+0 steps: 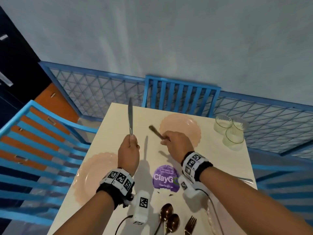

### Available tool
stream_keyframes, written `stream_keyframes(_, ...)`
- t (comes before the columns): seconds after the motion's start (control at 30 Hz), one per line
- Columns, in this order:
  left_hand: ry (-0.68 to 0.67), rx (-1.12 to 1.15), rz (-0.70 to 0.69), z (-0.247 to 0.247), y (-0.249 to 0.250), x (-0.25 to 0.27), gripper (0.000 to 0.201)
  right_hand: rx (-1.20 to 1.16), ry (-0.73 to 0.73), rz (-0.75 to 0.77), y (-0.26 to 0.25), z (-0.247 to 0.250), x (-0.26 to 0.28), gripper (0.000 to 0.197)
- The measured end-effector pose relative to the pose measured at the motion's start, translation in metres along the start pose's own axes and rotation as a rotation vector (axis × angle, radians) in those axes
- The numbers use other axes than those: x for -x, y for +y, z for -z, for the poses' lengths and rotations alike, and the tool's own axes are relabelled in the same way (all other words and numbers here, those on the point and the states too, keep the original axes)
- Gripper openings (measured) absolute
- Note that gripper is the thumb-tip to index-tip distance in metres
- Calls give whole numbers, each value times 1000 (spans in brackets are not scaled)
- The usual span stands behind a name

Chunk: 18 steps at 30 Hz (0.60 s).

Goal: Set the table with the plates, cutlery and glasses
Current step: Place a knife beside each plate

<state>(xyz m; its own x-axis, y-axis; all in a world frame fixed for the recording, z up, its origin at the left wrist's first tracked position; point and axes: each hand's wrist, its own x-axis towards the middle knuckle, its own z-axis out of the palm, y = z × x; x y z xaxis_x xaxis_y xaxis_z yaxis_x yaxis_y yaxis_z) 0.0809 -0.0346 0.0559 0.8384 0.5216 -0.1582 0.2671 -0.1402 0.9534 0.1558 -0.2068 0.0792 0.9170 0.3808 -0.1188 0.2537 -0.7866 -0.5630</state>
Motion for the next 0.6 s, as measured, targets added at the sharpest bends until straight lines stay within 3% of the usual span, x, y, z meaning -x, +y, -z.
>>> stream_keyframes(0.1,-125,66,63,-5,-8,-27,38,-357,96,-332,-5,-22,-47,4)
stream_keyframes(0.2,-247,109,171,-17,-10,-49,38,-472,124,-491,-2,-49,-97,9)
stream_keyframes(0.33,-307,156,263,-28,-11,-79,37,-365,68,-528,3,-75,-150,18)
stream_keyframes(0.6,-289,121,287,-17,-28,-117,38,-173,42,-602,14,-105,-201,12)
